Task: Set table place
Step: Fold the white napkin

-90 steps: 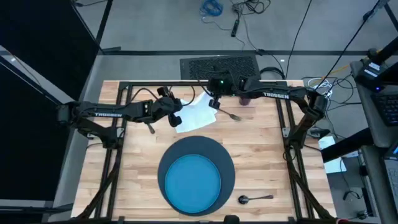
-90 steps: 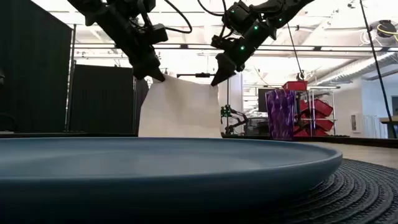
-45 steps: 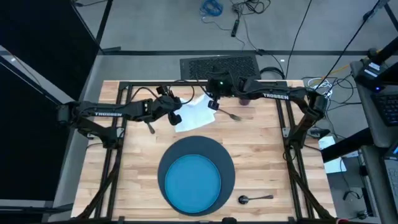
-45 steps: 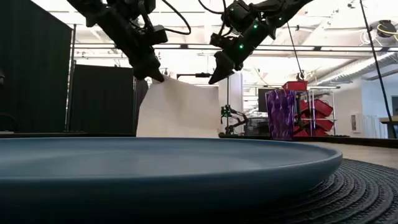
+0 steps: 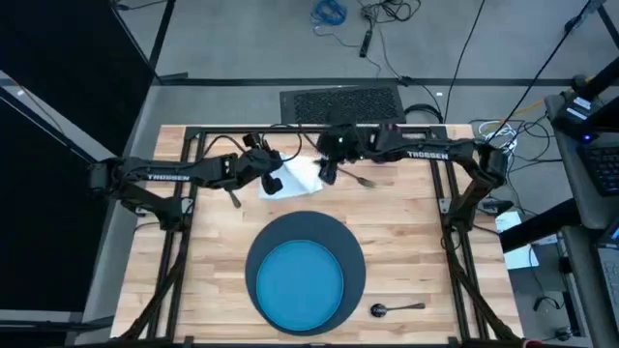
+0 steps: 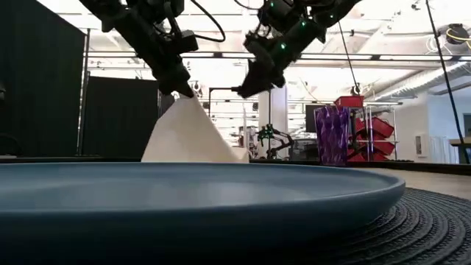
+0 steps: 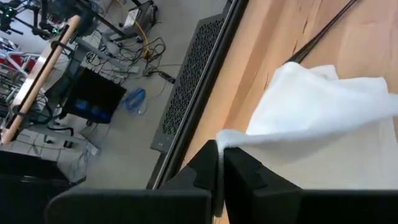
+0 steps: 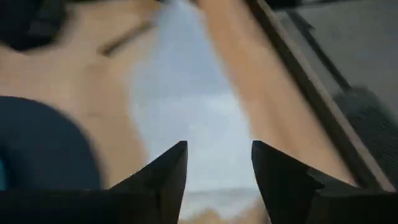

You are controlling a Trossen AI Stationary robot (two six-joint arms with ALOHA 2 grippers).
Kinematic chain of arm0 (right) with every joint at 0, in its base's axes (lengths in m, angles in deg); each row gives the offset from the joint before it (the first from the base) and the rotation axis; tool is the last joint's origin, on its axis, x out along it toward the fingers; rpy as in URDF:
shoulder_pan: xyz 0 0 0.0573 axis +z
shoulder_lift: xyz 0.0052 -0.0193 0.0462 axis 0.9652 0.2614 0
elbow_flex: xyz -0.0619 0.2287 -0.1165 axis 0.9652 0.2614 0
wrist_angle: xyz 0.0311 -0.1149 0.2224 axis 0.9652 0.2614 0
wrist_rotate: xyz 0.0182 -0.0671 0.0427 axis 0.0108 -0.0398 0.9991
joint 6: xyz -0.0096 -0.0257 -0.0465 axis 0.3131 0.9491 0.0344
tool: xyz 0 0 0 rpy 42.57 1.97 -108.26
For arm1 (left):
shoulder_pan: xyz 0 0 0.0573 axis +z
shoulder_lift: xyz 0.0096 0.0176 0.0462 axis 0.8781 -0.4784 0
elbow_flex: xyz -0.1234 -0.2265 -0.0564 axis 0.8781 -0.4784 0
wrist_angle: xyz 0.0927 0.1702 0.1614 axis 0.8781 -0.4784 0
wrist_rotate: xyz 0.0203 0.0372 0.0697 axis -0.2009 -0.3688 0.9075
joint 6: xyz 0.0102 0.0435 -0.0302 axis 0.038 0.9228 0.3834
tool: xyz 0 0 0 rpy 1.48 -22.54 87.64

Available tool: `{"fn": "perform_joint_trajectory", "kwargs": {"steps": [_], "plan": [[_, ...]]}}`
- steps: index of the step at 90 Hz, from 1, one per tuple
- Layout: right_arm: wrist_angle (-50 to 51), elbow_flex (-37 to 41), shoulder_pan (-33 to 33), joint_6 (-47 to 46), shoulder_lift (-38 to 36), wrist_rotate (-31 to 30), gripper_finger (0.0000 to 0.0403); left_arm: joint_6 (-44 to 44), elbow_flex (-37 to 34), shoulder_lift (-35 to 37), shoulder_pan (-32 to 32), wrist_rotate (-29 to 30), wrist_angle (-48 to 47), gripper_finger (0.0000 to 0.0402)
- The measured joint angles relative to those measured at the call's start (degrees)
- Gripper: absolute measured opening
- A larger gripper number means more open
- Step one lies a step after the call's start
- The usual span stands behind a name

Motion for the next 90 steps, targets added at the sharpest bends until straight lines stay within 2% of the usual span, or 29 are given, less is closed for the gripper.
{"fn": "perform_joint_trajectory", "kwargs": {"steps": [7,25,34,63,78,90], "plan": [[-3.1,0.0,2.9,0.0,2.0,-1.8,0.0178,0.0,0.0,0.0,0.0,0.0,0.0,0.0000],[-6.2,0.0,7.5,1.7,6.3,-15.1,0.0179,-0.1,0.0,0.0,0.0,0.0,-0.1,0.0000],[-7.1,0.0,8.4,0.5,7.9,-16.8,0.0184,-0.1,0.0,0.0,0.0,-1.1,-0.1,0.0000],[-5.8,0.1,9.2,-3.4,12.3,-16.8,0.0203,0.0,0.0,0.6,0.0,-3.3,0.5,0.0000],[-6.5,0.1,10.9,-3.4,14.4,-25.0,0.0196,0.0,0.0,1.8,0.0,-4.8,0.4,0.0000],[-7.1,0.1,11.9,-3.8,15.7,-26.9,0.0187,0.0,0.0,2.0,0.0,-4.9,0.5,0.0000]]}}
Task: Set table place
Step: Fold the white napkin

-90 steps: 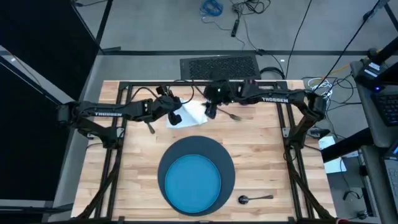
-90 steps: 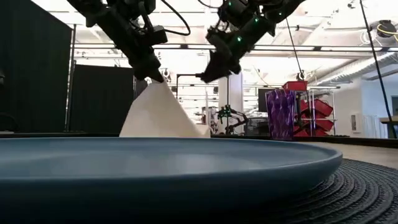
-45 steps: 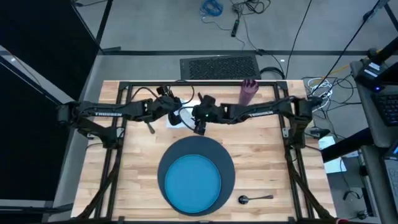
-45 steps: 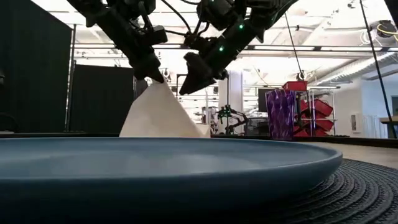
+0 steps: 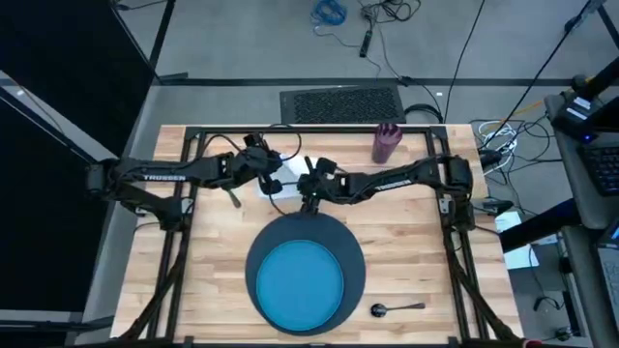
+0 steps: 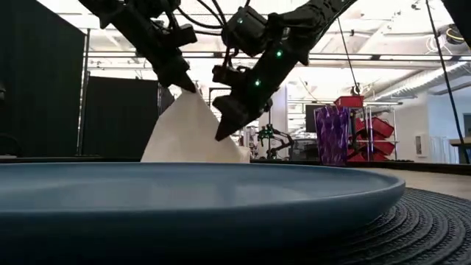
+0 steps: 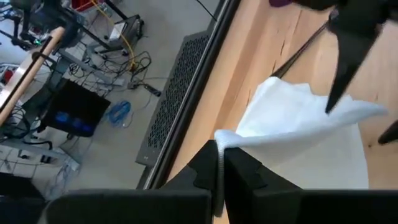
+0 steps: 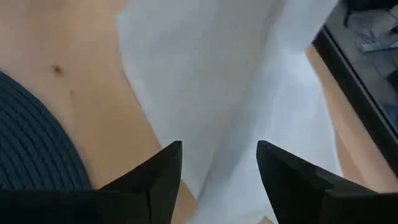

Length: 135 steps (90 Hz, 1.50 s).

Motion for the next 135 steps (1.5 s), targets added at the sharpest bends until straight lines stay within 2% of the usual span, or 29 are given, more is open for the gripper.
{"fn": "perform_joint_trajectory", "kwargs": {"steps": [15,50,57,67,72,83,97,116,135], "plan": [[0.7,0.0,0.7,-0.1,0.5,-6.1,0.0176,0.0,0.0,0.0,0.0,0.0,-0.2,0.0000],[2.7,0.0,0.3,-1.6,0.5,-6.1,0.0142,0.1,0.0,0.8,0.0,-0.1,-1.0,0.0000],[4.5,0.0,-0.3,-1.6,0.5,-6.1,0.0115,0.1,0.0,0.9,0.0,-0.4,-0.7,0.0000],[4.9,0.0,-1.2,0.2,0.5,-4.5,0.0030,0.1,0.0,0.9,0.0,-0.7,-1.1,0.0000],[4.0,0.0,-1.5,1.1,0.5,-2.7,0.0012,0.1,0.0,0.9,0.0,-0.8,-1.0,0.0000],[3.8,0.0,-1.8,1.4,0.4,0.1,0.0001,-0.1,0.0,0.9,-0.2,-0.9,-1.3,0.0000],[4.9,0.0,-1.8,2.5,-2.1,0.1,0.0000,-1.4,0.0,0.9,-0.3,-1.0,-2.3,0.0000],[8.7,-0.1,-1.8,3.6,-10.6,-0.1,0.0000,-1.5,0.0,0.9,-1.4,-3.5,-1.5,0.0000],[16.0,-0.1,-0.5,0.9,-18.6,3.1,0.0000,-1.5,0.0,2.7,-7.0,-3.9,-1.6,0.0000]]}}
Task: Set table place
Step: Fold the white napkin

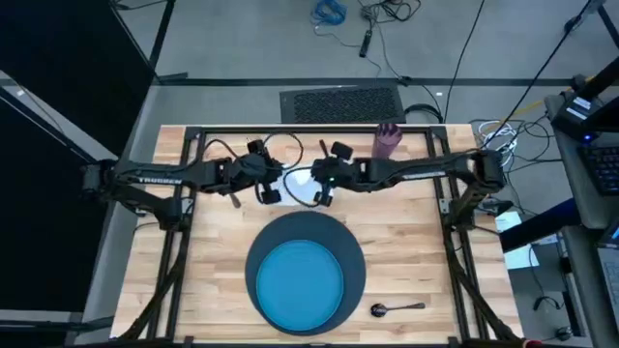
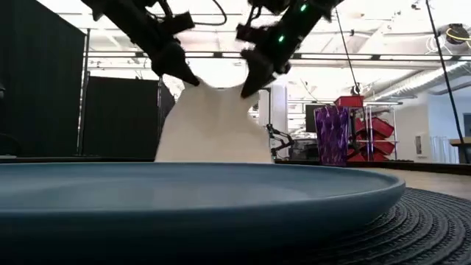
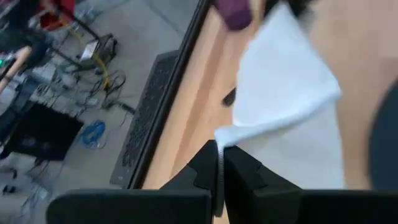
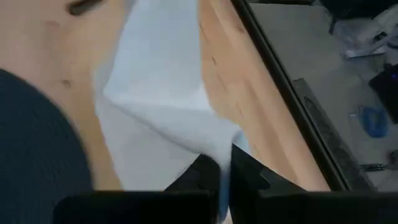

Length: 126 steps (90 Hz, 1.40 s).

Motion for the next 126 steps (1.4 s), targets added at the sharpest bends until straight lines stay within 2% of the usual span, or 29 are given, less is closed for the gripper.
{"fn": "perform_joint_trajectory", "kwargs": {"steps": [8,36,61,74,81,103,126], "plan": [[2.2,0.0,1.8,-0.7,-3.1,1.0,0.0000,-0.1,0.0,1.3,-2.6,0.1,0.0,0.0000],[2.9,0.0,7.1,-5.8,-10.1,13.6,0.0000,-2.9,0.0,8.2,-11.4,2.1,-0.4,0.0000],[6.2,0.0,4.8,-9.6,-10.6,24.1,0.0000,-4.1,0.1,11.3,-13.7,4.1,-1.6,0.0000],[12.8,0.0,1.9,-9.8,-10.3,24.2,0.0000,-6.6,0.0,9.0,-13.1,4.1,-5.3,0.0000],[14.6,0.0,0.4,-9.2,-10.3,26.5,0.0000,-6.5,-0.7,7.7,-13.0,4.1,-5.5,0.0000],[16.5,0.0,-3.4,-6.2,-9.5,29.8,0.0000,-7.2,-2.0,3.2,-10.1,3.8,-4.2,0.0000],[17.7,0.0,-7.3,0.2,-4.3,30.0,0.0000,-4.1,-2.5,-3.5,-5.9,3.5,-1.2,0.0000]]}}
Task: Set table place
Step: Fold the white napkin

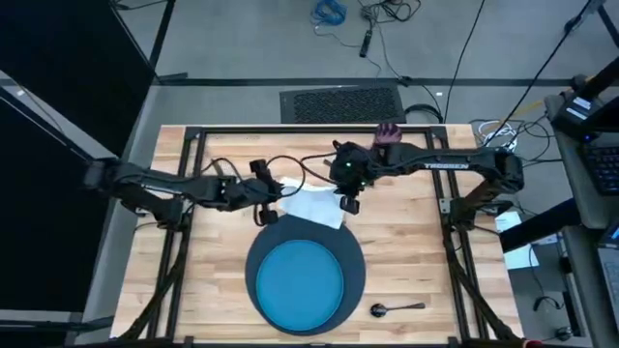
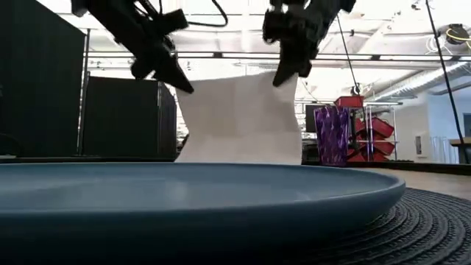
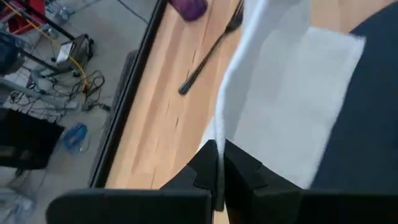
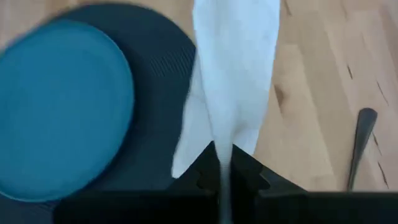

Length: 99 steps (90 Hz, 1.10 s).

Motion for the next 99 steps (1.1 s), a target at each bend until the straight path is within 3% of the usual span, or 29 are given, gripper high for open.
{"fn": "perform_joint_trajectory", "kwargs": {"steps": [35,99], "plan": [[0.5,0.0,-5.2,4.6,5.7,-0.2,0.0000,2.6,0.0,-7.6,7.4,-5.6,2.7,0.0000],[-2.1,0.0,3.3,-2.7,6.1,-0.2,0.0005,2.3,0.0,-8.0,7.3,-13.4,1.8,0.0000]]}}
